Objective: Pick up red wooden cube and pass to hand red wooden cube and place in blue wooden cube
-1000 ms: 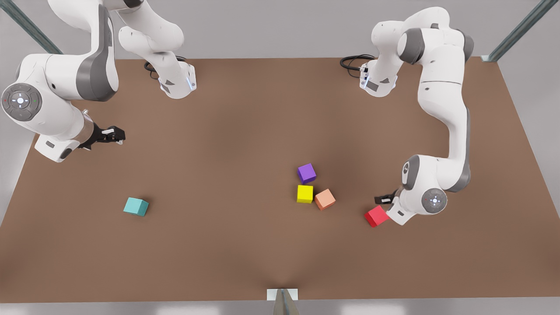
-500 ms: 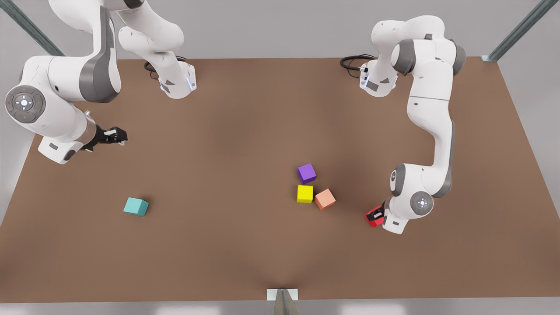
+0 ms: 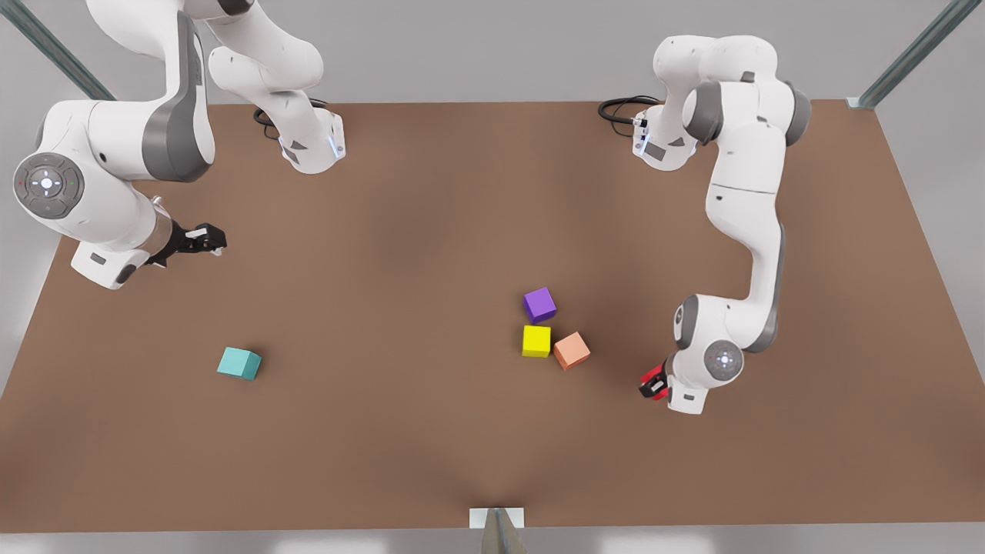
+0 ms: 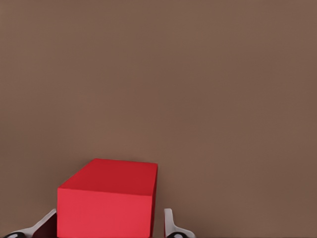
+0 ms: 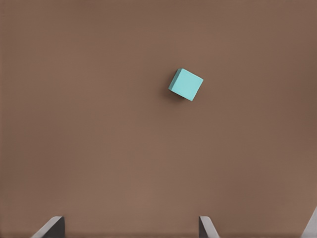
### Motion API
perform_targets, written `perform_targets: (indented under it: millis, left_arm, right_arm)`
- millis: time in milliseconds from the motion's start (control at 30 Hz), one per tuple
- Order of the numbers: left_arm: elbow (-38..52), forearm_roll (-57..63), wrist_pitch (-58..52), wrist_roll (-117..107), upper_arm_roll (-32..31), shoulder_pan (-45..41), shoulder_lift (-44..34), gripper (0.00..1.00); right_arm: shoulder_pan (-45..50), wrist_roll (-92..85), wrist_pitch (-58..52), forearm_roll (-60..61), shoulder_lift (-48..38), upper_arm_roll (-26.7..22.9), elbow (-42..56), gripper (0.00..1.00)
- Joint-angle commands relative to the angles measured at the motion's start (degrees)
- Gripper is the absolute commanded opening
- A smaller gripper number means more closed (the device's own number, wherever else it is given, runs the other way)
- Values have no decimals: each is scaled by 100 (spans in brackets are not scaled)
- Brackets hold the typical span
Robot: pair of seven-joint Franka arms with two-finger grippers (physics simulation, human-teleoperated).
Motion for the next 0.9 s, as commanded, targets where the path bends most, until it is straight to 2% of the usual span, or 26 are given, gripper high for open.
perform_targets:
  millis: [0,67,100,133,167,267,367,400,433,500,533,567,600,633,667,733,800,867]
  left_arm:
    - [3,161,257,-755,1,3,32,100]
    - [-6,152,257,-755,1,3,49,100]
    - [3,135,266,-764,1,3,49,88]
    - [3,126,257,-764,1,3,49,61]
    - [3,126,257,-799,1,3,49,51]
    - [134,38,187,-957,-61,56,85,52]
    - [1538,-778,-2121,-992,-342,100,49,54]
    - [1970,-1357,-2668,-975,-482,118,49,54]
    - [2332,-2378,-3012,-1036,-886,144,49,54]
    - [2446,-3117,-3012,-1282,-2028,162,5,54]
    - [2499,-3126,-2530,-1247,-2512,127,49,54]
    - [2499,-3126,-1888,-967,-2847,4,295,54]
    - [2525,-3405,-1704,-336,-3013,-6,541,54]
    - [2552,-4098,-1571,331,-3014,30,743,54]
    - [2552,-4944,-1229,1643,-3023,65,955,55]
    - [2569,-5595,-957,2847,-3032,65,1139,54]
    - [2569,-5622,-920,3137,-3032,74,1166,54]
    - [2569,-5622,-771,3507,-3040,56,1174,54]
  right_arm:
    - [-2,-32,-14,4,-1,-1,-9,100]
    - [6,-32,-14,4,-1,8,-9,100]
    - [6,-32,-14,4,26,8,0,100]
    - [6,-32,-14,4,26,8,0,100]
    - [6,-32,-23,4,26,8,0,100]
    - [6,-32,-23,13,35,8,0,100]
    - [33,-41,-23,48,69,8,0,100]
    - [-28,-678,-23,353,183,-1,-18,100]
    - [-310,-2421,-67,1189,702,-63,53,100]
    - [-372,-3239,-655,2858,1651,-36,422,100]
    - [-450,-4135,-700,4062,2266,-45,422,100]
    - [-512,-5322,-1007,5460,3101,-28,439,100]
    - [-486,-6093,-1078,6023,3470,138,666,100]
    - [-442,-6814,-990,6042,3681,306,1053,100]
    - [-275,-7809,-463,6262,3910,412,1327,100]
    - [-91,-9416,187,6411,3937,430,1397,100]
    - [-38,-11358,697,6701,4024,430,1389,100]
    - [-29,-12363,1181,7158,4297,421,1432,100]
